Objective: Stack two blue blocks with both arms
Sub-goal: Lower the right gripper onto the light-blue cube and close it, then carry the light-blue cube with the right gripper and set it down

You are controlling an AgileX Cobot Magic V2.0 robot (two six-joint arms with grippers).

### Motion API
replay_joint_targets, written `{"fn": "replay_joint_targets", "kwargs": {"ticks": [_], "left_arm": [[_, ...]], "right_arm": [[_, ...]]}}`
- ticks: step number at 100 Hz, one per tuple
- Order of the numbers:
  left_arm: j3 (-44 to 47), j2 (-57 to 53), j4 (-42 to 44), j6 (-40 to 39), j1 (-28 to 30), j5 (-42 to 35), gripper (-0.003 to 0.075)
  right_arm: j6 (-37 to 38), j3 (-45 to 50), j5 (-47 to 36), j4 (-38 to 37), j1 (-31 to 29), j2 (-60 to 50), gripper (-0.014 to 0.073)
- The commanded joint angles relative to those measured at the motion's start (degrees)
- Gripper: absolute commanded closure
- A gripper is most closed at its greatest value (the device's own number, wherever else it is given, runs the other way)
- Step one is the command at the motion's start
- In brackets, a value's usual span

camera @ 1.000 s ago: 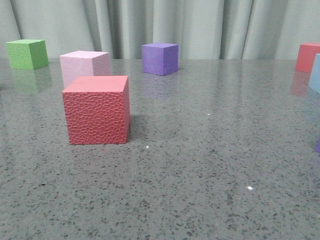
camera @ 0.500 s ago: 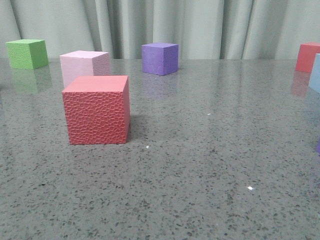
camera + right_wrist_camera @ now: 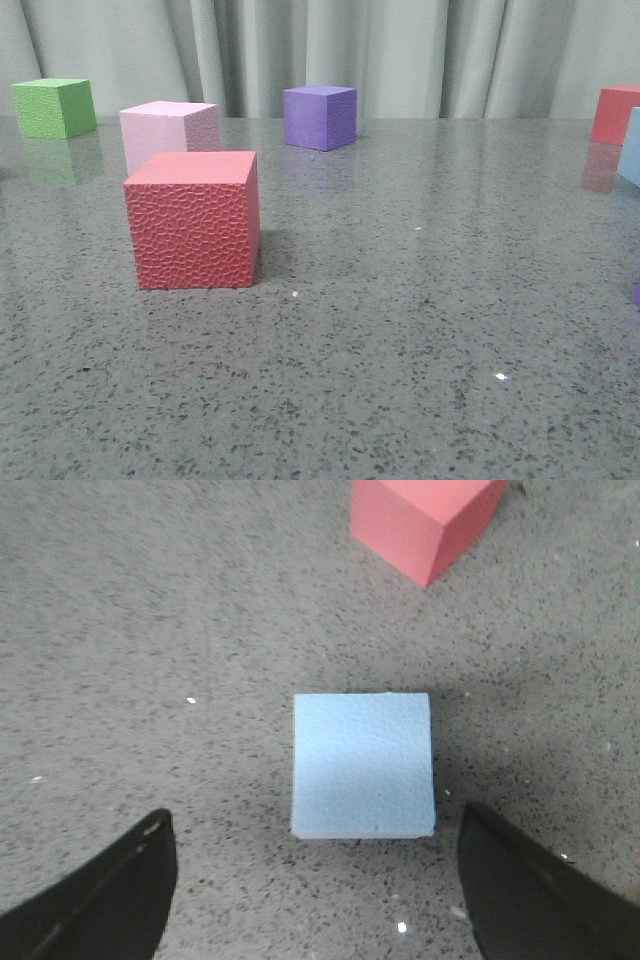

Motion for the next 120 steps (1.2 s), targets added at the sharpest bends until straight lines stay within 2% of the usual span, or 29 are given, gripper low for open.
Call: {"fn": "replay_joint_targets", "kwargs": {"ticks": [1,37,80,87,102,120], "left_arm": [[-1.9,0.7,-0.9,0.0,0.2,-3.6,0.0219],[-1.9,0.7,-0.7,0.0,0.2,-3.6,0.0219],[-1.9,0.7,-0.5,0.0,0.2,-3.6,0.0219],[-1.9,0.7,-0.5,0.0,0.2,-3.6,0.0219],[-1.9,0.7,-0.5,0.0,0.2,-3.6,0.0219],[-1.9,0.7,-0.5,0.0,0.2,-3.6,0.0219]], "right_arm": [[-1.1,-2.4,-3.7,-0.7,-0.9,0.6,0.0015],[-1.3,-2.4,-7.7,-0.8,-1.3,8.3,0.0015],[-1.3,-2.4,-7.9,-0.9,-1.3,14.1,0.0021],[-1.3,-2.4,-7.9,-0.9,-1.3,14.1,0.0074],[-1.3,-2.4,-7.1,-0.9,-1.3,14.1,0.0264],[-1.3,-5.1,-2.2,1.4,-1.2,13.8,0.0274]]}}
